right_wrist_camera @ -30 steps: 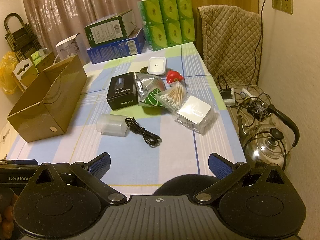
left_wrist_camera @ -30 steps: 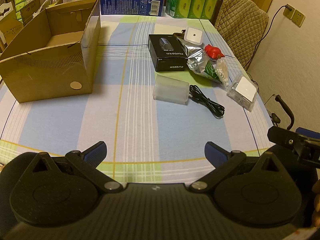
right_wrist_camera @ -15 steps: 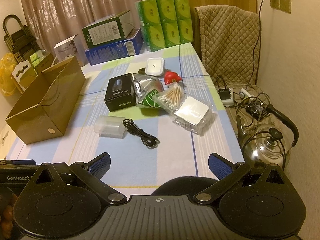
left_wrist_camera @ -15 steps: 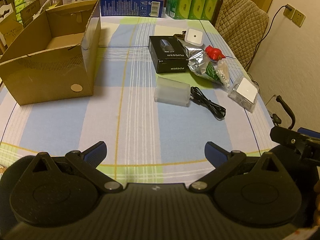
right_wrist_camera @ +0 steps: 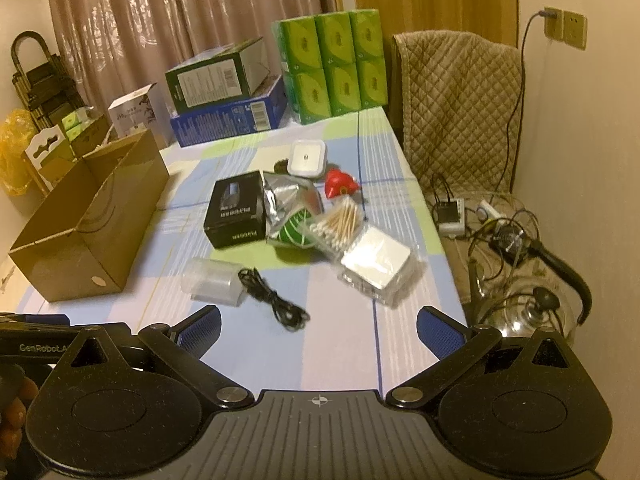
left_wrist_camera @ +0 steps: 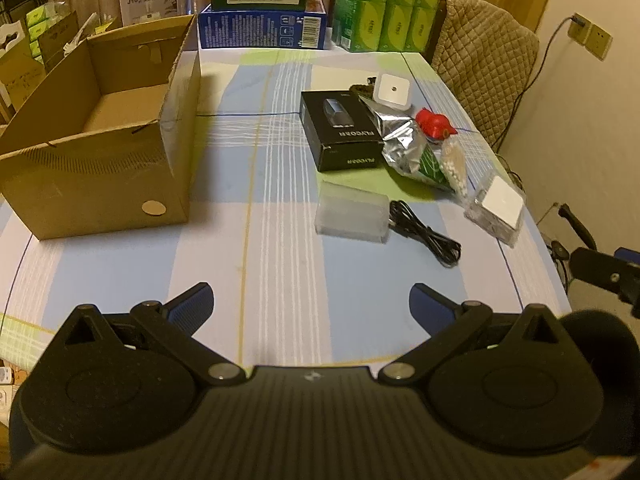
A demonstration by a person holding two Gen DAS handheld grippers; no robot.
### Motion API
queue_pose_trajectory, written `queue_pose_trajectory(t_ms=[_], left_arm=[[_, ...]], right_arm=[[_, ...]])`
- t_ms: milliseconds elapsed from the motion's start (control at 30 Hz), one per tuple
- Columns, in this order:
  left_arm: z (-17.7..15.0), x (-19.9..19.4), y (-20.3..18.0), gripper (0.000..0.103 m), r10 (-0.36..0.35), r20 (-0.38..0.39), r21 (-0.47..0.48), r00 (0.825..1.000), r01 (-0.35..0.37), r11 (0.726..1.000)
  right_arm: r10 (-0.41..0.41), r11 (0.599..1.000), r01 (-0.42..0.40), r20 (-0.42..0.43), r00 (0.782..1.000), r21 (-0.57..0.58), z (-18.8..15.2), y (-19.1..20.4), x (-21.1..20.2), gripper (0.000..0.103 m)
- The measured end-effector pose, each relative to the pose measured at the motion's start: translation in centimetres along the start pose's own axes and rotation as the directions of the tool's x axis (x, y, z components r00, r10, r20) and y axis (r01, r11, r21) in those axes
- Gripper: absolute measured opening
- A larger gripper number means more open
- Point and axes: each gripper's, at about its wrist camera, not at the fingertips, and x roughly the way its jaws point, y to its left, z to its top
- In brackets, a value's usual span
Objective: Organize objects
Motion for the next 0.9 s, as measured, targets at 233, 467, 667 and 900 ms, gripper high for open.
queue_pose_trajectory(t_ms=[233,467,667,900], left_arm=[[1.6,1.2,0.7,0.102,-0.020,0.007,-0.009,1.000,0.020,1.000],[2.6,2.7,0.5,0.102,-0.028,0.034,0.033,0.999,0.027,0.999],[2.9,4.8,0.0,0.102,-0.040,0.026,0.102,0.999,0.037,0.994],[3.1,7.6,-0.2,0.102,-0.040,-0.013,0.153,0.999,0.042,0.987]], right_arm=[[0.025,0.999,-0.025,0.005,1.000,-0.027,1.8,-0.3,1.0,0.101],[0.056,0.994,-0.058,-0.027,0.998,-0.091,2.8,-0.3,3.3,0.101],[0.104,0.978,-0.116,-0.075,0.992,-0.175,2.9,-0.6,6.3,0.098],[0.220,0.933,-0.261,-0.178,0.959,-0.247,2.3,-0.2,10.7,0.072]])
